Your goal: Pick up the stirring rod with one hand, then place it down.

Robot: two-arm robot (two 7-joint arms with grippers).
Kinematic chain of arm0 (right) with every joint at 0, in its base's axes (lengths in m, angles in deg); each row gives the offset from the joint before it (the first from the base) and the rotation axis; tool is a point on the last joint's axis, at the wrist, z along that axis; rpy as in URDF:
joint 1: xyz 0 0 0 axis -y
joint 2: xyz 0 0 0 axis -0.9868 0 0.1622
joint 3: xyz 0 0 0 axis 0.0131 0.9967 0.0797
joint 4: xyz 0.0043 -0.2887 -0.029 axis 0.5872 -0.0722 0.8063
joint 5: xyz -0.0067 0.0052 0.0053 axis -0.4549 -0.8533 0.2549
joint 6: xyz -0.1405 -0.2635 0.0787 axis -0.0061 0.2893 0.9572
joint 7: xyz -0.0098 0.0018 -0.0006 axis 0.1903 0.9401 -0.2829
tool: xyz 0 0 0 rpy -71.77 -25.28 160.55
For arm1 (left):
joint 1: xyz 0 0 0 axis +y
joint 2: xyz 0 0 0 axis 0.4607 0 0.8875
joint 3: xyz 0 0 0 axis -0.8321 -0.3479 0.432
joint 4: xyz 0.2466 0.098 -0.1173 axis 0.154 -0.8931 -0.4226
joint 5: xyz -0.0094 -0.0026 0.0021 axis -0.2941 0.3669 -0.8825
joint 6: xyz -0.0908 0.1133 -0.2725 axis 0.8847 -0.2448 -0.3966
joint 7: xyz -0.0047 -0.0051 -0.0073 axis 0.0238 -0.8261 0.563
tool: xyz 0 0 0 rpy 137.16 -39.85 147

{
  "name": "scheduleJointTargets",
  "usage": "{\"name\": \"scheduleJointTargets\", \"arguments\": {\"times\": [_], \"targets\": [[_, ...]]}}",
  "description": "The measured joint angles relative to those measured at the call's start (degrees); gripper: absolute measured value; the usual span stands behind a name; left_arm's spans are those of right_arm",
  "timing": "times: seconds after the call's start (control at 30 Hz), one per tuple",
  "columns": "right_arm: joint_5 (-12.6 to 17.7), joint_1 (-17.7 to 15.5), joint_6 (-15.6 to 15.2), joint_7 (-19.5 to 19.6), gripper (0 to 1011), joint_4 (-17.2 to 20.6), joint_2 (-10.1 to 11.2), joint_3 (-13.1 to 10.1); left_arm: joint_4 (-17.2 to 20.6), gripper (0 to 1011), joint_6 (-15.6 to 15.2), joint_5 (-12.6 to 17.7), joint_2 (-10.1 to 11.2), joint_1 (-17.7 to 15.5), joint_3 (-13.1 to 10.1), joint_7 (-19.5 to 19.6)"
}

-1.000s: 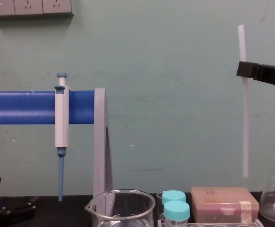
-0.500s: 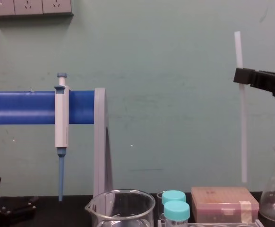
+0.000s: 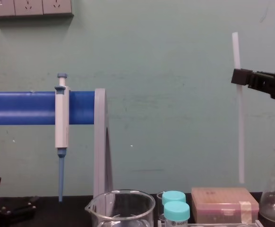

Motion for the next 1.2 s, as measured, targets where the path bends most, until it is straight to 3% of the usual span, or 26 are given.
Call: {"name": "scheduleJointTargets", "arguments": {"times": [0.63,0.9,1.0,1.2], "targets": [[-1.19,-1.81,1.48,-1.42,64,-2.23,0.10,0.91,0.00,1000,0.00,0.00,0.00,0.00,0.00,0.00],[-3.85,-3.70,3.59,-0.46,64,-2.67,-0.03,1.06,0.00,1000,0.00,0.00,0.00,0.00,0.00,0.00],[-6.57,-4.56,5.95,1.07,64,-3.26,-0.78,0.84,0.00,1000,0.00,0.00,0.00,0.00,0.00,0.00],[-8.10,-5.56,7.15,2.63,64,-4.36,-2.47,0.11,0.00,1000,0.00,0.00,0.00,0.00,0.00,0.00]]}}
